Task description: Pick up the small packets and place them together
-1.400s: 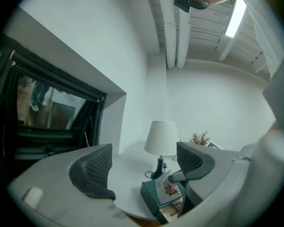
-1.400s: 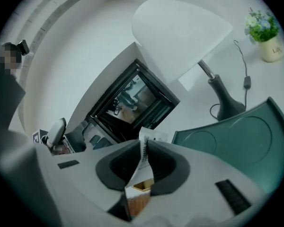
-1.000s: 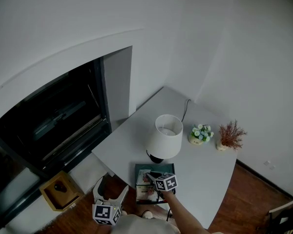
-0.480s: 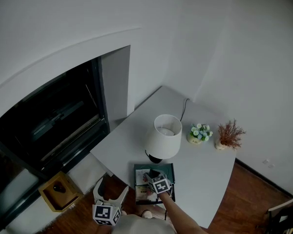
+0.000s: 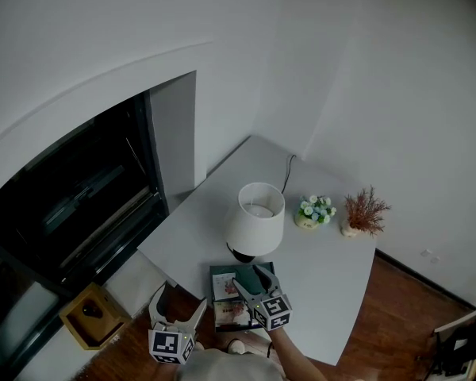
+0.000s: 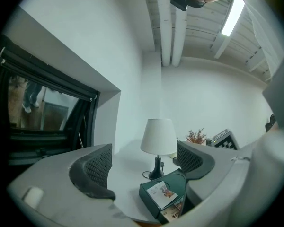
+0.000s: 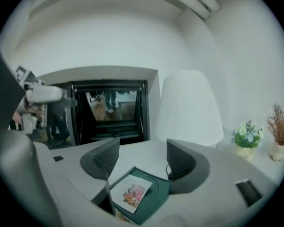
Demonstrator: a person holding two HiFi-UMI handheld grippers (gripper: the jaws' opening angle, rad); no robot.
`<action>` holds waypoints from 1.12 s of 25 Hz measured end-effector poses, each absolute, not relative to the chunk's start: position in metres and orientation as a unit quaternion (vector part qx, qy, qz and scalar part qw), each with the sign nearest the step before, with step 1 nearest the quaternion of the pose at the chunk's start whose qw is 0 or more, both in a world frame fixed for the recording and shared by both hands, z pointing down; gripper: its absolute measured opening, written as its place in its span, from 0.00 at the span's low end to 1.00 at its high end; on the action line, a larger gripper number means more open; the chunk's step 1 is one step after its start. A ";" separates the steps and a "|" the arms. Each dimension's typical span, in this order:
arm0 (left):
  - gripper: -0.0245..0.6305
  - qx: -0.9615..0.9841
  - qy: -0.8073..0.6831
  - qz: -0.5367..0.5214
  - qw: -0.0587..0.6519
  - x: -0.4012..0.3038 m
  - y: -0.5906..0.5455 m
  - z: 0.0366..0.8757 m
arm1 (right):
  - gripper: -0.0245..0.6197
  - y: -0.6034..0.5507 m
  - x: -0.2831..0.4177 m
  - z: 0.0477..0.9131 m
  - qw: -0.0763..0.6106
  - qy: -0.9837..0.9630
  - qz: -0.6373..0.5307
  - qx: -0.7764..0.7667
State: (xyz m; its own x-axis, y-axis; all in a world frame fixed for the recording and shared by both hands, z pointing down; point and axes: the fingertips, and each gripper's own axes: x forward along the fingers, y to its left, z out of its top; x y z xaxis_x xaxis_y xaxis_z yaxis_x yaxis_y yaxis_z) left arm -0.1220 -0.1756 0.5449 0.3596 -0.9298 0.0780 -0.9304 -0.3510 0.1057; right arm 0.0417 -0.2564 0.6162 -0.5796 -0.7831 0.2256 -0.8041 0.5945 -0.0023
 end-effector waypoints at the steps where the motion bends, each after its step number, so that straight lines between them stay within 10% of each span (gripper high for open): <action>1: 0.67 0.823 -0.564 0.002 0.063 -0.120 -0.178 0.544 | 0.54 -0.247 0.047 0.595 0.070 -0.891 0.038 0.447; 14: 0.60 0.850 -0.525 -0.005 0.043 -0.083 -0.178 0.533 | 0.47 -0.176 0.112 0.524 0.017 -0.879 -0.008 0.477; 28: 0.60 0.844 -0.533 0.006 0.056 -0.078 -0.169 0.542 | 0.47 -0.151 0.118 0.735 0.385 -0.858 0.119 0.319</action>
State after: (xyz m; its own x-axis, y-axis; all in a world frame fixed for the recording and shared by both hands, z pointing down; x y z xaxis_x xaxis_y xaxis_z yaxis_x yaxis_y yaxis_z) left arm -0.0778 -0.1685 0.5420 0.4308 -0.8998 0.0694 -0.9010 -0.4245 0.0891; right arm 0.1178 -0.1510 0.7349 -0.5006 -0.4565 0.7355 -0.6388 0.7682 0.0420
